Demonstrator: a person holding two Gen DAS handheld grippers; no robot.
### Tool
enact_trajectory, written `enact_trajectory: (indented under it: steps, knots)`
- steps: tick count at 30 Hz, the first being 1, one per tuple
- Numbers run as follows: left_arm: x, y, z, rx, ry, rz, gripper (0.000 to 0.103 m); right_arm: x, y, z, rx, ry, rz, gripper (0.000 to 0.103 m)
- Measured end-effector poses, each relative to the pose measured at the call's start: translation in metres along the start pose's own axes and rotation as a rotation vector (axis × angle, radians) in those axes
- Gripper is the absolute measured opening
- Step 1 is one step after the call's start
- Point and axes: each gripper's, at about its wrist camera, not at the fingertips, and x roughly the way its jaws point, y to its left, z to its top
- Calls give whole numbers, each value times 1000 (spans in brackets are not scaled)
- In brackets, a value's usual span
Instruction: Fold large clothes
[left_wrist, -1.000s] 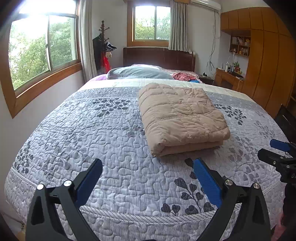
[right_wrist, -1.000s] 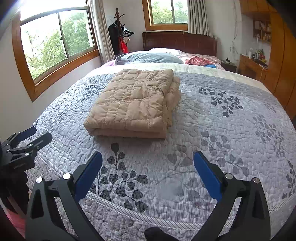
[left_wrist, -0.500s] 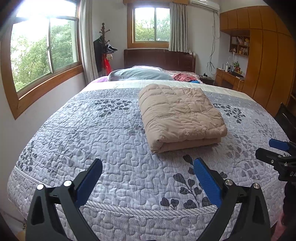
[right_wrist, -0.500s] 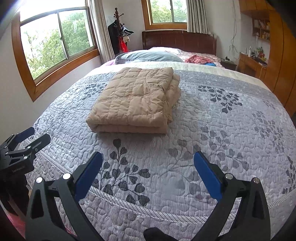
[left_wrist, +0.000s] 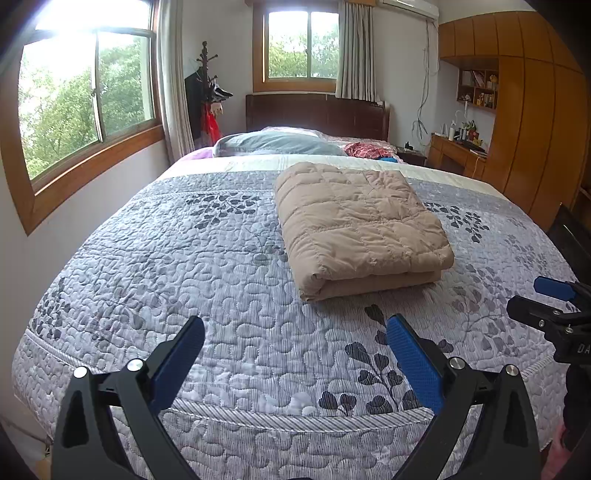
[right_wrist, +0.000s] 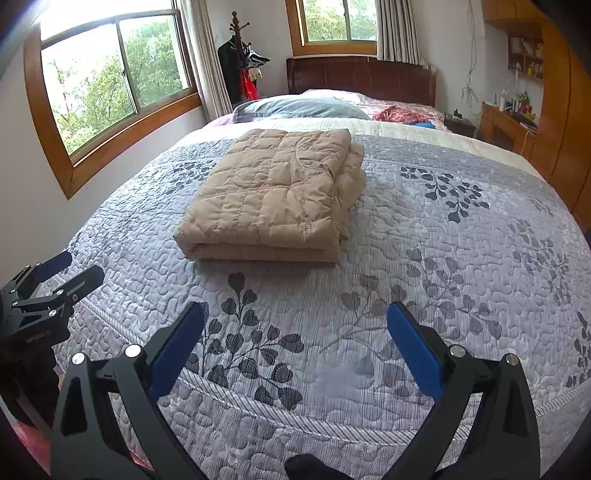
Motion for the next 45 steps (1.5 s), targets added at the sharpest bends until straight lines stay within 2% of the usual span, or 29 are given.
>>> enact_trajectory:
  steps: [45]
  knots:
    - [7, 3, -2, -11, 27, -23, 99, 11, -3, 1, -9, 23, 13, 99]
